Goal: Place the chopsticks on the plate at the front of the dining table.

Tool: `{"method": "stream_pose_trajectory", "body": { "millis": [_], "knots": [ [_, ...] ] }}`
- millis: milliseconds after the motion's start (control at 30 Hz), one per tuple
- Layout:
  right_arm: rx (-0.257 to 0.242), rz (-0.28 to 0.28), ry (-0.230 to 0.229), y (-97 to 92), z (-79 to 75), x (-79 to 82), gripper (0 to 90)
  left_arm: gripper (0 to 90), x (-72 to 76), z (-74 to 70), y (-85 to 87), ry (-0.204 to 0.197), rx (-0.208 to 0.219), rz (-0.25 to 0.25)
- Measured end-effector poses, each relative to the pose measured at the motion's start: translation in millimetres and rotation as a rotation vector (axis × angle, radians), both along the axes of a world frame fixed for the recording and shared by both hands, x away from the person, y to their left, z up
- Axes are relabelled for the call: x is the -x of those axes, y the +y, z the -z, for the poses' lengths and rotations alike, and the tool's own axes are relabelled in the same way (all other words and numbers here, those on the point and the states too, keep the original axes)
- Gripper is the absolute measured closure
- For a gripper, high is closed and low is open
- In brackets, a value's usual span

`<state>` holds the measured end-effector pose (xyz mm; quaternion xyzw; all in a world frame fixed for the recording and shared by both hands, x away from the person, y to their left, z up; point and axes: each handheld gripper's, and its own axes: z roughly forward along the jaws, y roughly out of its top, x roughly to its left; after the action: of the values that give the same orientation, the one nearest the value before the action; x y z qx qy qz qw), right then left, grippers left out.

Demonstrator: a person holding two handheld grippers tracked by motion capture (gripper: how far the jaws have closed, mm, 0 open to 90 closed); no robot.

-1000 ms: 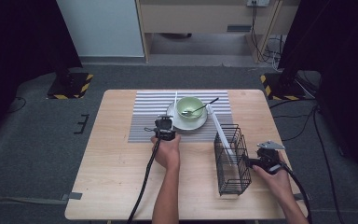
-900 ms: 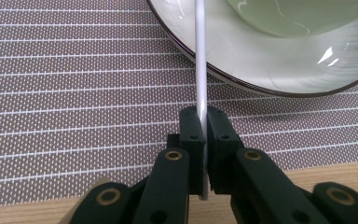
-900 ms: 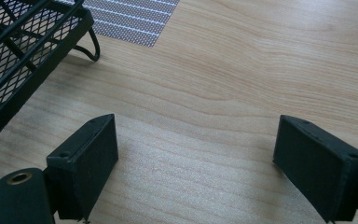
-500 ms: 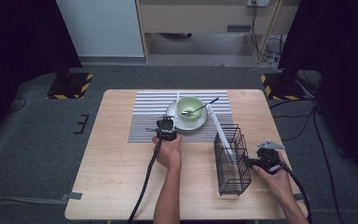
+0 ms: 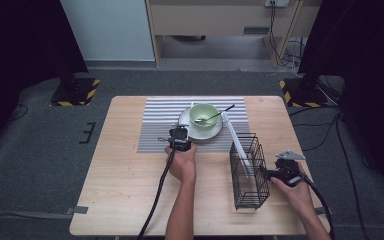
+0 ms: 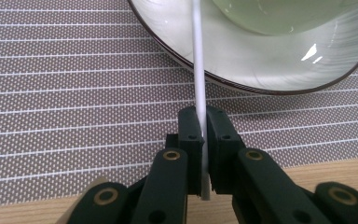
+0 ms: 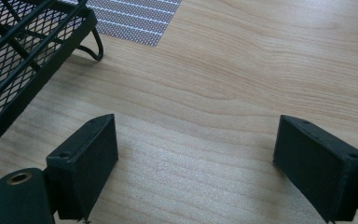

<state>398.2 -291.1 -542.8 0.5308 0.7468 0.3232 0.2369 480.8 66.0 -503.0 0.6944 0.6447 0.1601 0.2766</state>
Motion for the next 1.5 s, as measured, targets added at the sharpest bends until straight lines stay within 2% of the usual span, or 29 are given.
{"method": "stream_pose_trajectory", "body": {
  "millis": [633, 767, 1133, 1500],
  "knots": [
    [-0.003, -0.003, 0.003, 0.7, 0.2, 0.0, 13.6, 82.5, 1.6, -1.7, -2.6, -0.016, 0.015, 0.012],
    [-0.003, -0.003, 0.003, 0.6, 0.2, 0.0, 13.6, 82.3, 1.6, -2.4, -2.8, -0.018, 0.032, 0.014],
    [-0.007, -0.003, 0.006, 1.1, 0.2, 0.0, 13.6, 81.2, 1.3, -2.7, -3.6, -0.021, 0.030, 0.017],
    [-0.004, -0.006, 0.005, 1.2, 0.1, 0.2, 13.6, 82.0, -0.2, -2.1, -2.5, -0.022, 0.044, 0.020]
  ]
}}
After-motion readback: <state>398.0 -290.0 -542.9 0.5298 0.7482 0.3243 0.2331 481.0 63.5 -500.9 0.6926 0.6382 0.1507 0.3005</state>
